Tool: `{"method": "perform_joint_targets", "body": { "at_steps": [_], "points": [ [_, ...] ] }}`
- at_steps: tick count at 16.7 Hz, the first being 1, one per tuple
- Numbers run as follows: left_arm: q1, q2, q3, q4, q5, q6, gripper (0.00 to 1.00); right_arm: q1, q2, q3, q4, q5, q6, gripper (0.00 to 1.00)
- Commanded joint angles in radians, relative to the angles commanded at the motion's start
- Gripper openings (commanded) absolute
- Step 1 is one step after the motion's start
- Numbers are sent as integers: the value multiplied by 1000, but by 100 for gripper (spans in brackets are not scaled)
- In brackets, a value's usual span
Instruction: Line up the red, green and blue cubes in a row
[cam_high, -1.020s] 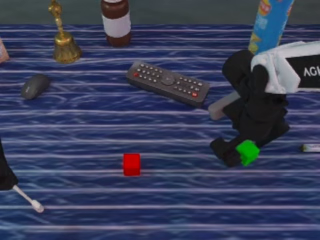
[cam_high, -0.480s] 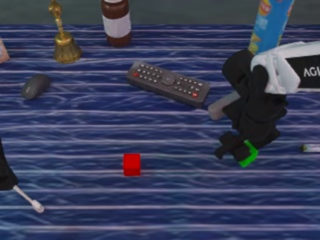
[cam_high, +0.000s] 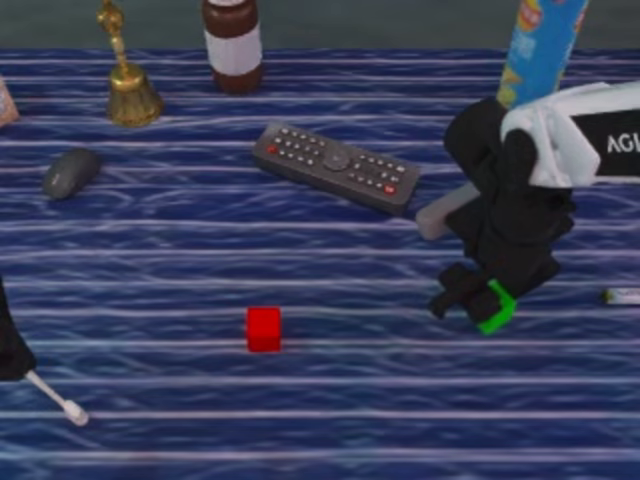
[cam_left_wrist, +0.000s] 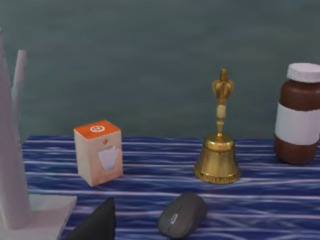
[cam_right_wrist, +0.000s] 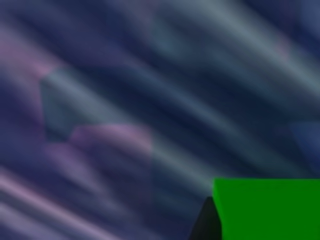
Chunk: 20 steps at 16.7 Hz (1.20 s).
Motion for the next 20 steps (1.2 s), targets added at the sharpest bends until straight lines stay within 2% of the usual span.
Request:
{"method": "perform_joint_targets", "body": {
  "at_steps": [7,14,17,20],
  "points": [
    [0,0,0,0,0,0,100,7,-91,119,-219,-1,-2,0],
    [0,0,0,0,0,0,100,10,-97,140,-242,-1,13,0],
    [0,0,0,0,0,0,100,51,-64,196,-270,1,113,0],
    [0,0,0,0,0,0,100,111,-19,277,-312,5,293,0]
  ]
}}
